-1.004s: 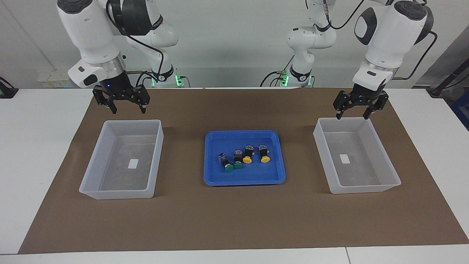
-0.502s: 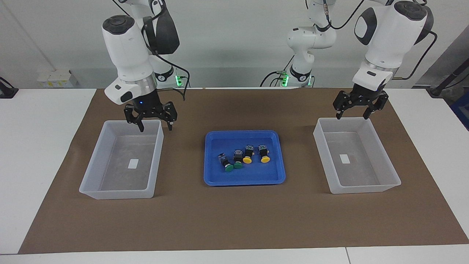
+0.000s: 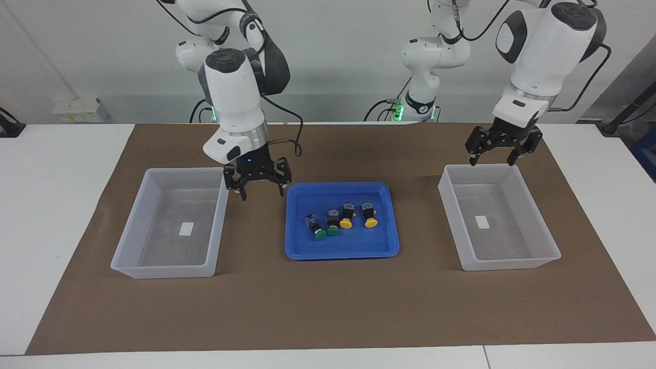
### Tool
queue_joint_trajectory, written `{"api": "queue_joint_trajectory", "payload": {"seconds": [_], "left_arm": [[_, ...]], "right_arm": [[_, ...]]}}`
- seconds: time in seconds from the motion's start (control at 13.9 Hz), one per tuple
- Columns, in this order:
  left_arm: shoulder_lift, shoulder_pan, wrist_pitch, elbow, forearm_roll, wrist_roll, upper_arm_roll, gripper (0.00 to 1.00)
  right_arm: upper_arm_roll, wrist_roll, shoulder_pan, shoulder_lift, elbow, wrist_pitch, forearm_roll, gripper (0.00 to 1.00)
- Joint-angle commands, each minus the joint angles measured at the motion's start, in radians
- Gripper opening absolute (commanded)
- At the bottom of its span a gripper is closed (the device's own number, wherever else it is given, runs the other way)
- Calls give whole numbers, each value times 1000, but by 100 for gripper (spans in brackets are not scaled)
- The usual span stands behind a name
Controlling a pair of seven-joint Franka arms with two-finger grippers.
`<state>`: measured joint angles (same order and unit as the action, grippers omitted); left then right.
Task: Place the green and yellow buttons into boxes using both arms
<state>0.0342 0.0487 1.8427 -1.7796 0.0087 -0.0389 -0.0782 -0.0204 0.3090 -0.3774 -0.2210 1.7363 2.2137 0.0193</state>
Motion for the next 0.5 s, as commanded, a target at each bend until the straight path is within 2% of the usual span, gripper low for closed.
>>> {"api": "queue_joint_trajectory", "payload": {"seconds": [0.0,0.14,0.43], "left_arm": [[76,19,56,-136,-9,-12,5,100],[75,37,79,-159,-67,-85,5,100],[55,152,216,-219,-72,-272,5,100]], "right_arm": [[0,6,-14,-46,2,88,5,100],[2,-10,-25,-73,14,129,7,100],[0,-42,-57,-74,136,271,7,100]]}}
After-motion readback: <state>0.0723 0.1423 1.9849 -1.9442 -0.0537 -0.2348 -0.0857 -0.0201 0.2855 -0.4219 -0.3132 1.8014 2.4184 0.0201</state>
